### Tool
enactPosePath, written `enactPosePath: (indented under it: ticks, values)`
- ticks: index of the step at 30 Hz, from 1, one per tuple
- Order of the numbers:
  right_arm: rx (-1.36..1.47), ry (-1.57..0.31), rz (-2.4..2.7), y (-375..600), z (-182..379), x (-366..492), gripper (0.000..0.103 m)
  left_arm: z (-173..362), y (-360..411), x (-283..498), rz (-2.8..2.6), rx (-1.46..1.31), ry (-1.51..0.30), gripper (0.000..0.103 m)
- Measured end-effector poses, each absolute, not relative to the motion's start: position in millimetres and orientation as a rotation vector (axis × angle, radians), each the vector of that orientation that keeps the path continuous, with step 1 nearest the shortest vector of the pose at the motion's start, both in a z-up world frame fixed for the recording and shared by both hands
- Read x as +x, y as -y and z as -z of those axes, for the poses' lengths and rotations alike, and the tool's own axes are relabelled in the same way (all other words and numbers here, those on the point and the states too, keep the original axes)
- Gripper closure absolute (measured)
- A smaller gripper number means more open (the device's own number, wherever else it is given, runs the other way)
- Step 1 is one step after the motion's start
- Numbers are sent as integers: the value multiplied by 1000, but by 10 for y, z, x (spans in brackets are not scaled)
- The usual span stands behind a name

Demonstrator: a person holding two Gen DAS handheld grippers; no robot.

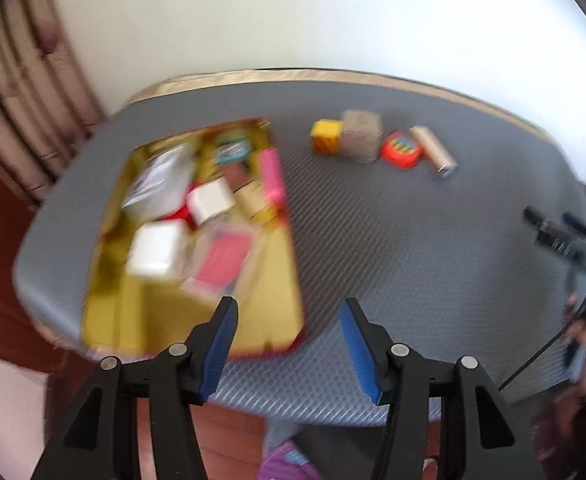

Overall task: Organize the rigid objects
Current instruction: 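Move the left tool from the tin toward the beige MARUBI box, then close the left tool on the beige MARUBI box and lift it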

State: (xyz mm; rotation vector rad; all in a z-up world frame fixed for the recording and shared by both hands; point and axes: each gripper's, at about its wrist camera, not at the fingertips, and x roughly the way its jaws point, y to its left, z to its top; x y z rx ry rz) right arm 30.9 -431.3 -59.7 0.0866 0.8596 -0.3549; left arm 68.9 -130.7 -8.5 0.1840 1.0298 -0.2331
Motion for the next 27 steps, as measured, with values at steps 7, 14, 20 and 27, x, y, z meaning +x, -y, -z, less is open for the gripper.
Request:
enactPosePath:
  ticks: [7,14,20,27]
  values:
    - [109,-834,335,4323,558,215,1,-81,1696,1471,316,162,-1038,48]
    - [128,-811,325,4285,528,163,1,30,2030,2150,349,162,-1102,48]
    - [139,-800,317,4407,525,143,1,245,2249,2492,350,191,-1159,48]
    - [144,-796,311,4459,519,120,1,352,2372,2638,355,215,-1170,48]
